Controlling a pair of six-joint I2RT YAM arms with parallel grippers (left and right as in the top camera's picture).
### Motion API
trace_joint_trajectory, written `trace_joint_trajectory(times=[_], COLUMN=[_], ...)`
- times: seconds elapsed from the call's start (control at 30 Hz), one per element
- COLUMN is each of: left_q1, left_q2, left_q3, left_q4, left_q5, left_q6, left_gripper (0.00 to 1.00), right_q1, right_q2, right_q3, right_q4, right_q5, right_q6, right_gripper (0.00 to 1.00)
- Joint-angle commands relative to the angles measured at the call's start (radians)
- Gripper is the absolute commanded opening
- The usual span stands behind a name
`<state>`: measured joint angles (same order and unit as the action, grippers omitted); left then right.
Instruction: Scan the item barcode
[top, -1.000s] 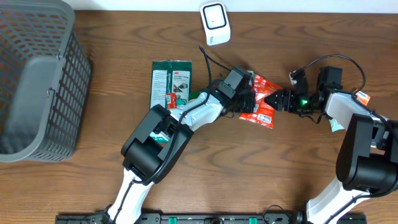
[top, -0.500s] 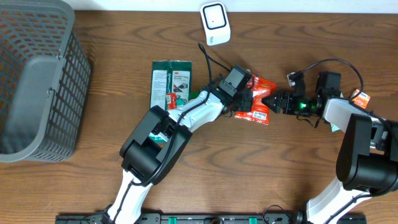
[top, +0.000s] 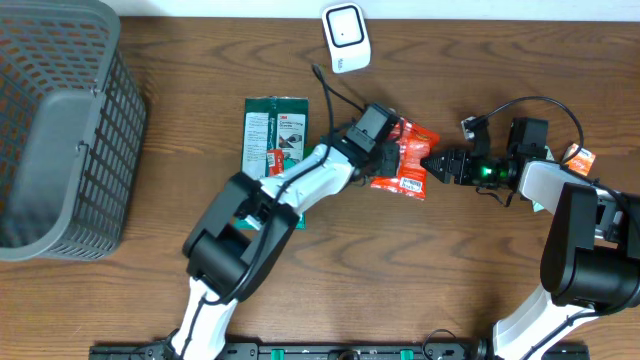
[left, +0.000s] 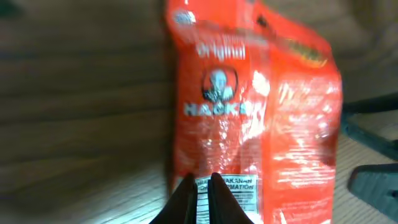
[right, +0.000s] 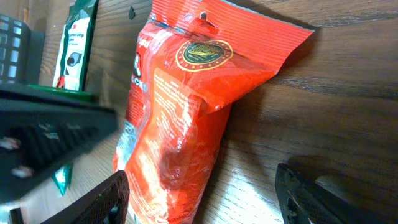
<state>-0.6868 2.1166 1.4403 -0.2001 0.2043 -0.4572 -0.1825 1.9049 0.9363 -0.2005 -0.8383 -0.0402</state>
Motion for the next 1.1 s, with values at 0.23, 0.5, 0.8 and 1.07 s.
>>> trace_joint_trajectory(times=[0.23, 0.5, 0.8, 1.07], left_q1=[0.015, 0.031, 0.055, 0.036], left_q2=[-0.002, 0.044, 0.053, 0.100], left_q3=[-0.011, -0.011, -0.013, -0.031], left_q4=[0.004, 0.126, 0.103, 0.070], left_q5=[-0.032, 0.160, 0.232, 0.142], left_q6=[-0.015, -0.027, -0.090, -0.074], left_gripper=[0.10, 0.09, 0.09, 0.09], right_q1=[0.001, 0.001, 0.001, 0.001], right_q2=[0.013, 0.013, 0.013, 0.013], right_q3=[-0.012, -0.012, -0.012, -0.012], right_q4=[0.002, 0.003, 0.003, 0.006], right_q5=[-0.009, -0.009, -0.009, -0.009], right_q6=[0.002, 0.002, 0.003, 0.044], right_gripper=[0.72, 0.72, 0.72, 0.73])
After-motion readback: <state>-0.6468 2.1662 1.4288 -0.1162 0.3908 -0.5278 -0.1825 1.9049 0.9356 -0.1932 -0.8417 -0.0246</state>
